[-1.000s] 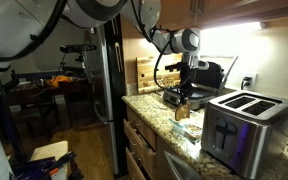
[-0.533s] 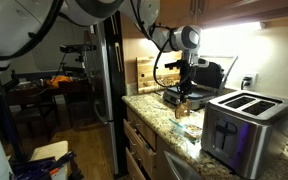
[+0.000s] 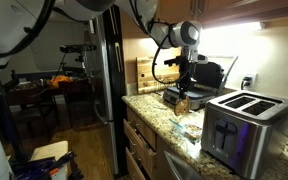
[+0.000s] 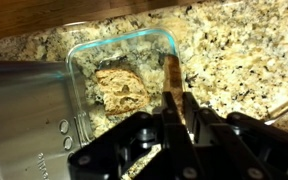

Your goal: Put a slice of bread into the toaster

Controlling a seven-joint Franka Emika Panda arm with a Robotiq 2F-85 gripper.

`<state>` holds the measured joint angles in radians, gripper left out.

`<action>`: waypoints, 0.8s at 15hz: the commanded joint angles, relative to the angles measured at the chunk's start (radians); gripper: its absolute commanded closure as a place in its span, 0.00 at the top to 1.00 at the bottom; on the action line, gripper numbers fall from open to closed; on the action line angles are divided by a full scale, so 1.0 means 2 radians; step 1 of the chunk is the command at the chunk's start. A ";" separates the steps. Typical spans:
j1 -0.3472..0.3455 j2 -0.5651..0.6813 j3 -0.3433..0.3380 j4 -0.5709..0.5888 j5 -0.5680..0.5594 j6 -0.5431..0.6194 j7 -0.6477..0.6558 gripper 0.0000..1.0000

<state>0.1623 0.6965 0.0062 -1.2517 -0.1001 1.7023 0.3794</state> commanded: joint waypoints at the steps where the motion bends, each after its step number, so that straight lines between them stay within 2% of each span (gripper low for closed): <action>1: 0.002 -0.046 -0.005 -0.059 0.010 0.020 0.015 0.08; 12: -0.008 -0.086 -0.017 -0.087 0.011 0.051 0.036 0.08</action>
<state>0.1519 0.6078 -0.0154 -1.3307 -0.0946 1.7550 0.4184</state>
